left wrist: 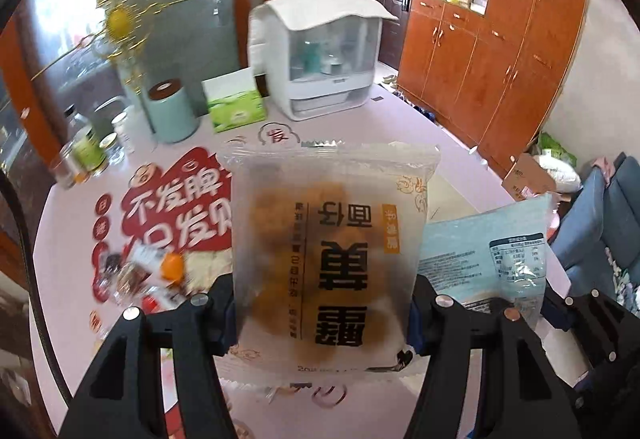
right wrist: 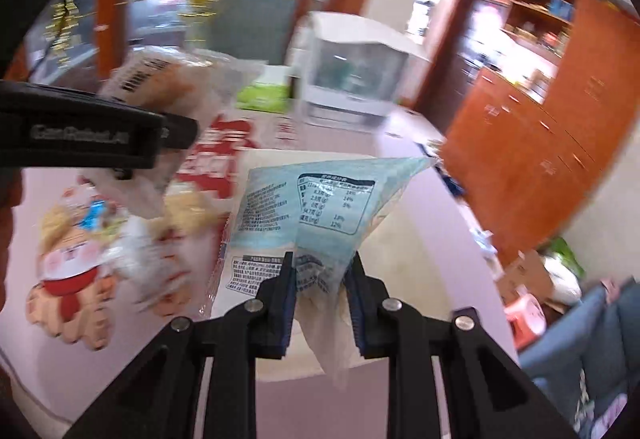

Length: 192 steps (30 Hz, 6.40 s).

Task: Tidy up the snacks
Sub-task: 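Carry both bags over the white bin and open both tools to drop them, then move both tools back to the snack pile, then grasp the white snack bag with right tool while left grasps clear puff bag, then carry both bags into the white bin and open both tools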

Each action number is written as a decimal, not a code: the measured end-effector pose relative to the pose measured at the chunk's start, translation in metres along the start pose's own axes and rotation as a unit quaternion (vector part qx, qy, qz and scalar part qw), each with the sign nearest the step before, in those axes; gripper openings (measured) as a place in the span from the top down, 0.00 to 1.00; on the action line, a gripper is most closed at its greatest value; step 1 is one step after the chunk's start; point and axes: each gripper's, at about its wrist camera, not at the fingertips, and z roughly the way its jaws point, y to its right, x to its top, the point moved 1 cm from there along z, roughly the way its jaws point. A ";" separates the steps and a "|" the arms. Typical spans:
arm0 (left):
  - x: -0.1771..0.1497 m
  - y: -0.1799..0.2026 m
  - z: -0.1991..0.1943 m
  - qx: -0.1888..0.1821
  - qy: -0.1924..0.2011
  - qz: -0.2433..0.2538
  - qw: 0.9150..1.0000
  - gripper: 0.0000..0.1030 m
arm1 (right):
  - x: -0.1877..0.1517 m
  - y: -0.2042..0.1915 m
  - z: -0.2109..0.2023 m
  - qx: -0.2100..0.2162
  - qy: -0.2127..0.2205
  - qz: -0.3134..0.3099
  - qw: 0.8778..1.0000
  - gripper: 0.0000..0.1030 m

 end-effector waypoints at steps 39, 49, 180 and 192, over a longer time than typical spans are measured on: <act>-0.080 -0.012 0.004 0.085 0.001 -0.052 0.995 0.16 | -0.035 0.024 0.067 0.111 -0.083 0.010 0.990 0.35; -0.121 -0.057 -0.040 0.134 -0.024 -0.111 0.984 0.16 | -0.018 0.000 0.045 0.148 -0.059 -0.003 0.987 0.35; 0.109 0.032 0.112 0.022 -0.048 -0.018 0.998 0.27 | 0.103 0.113 0.149 0.156 -0.089 0.120 0.976 0.49; 0.098 0.020 0.090 0.011 -0.029 -0.050 0.998 0.09 | 0.098 0.107 0.146 0.150 -0.085 0.104 0.980 0.38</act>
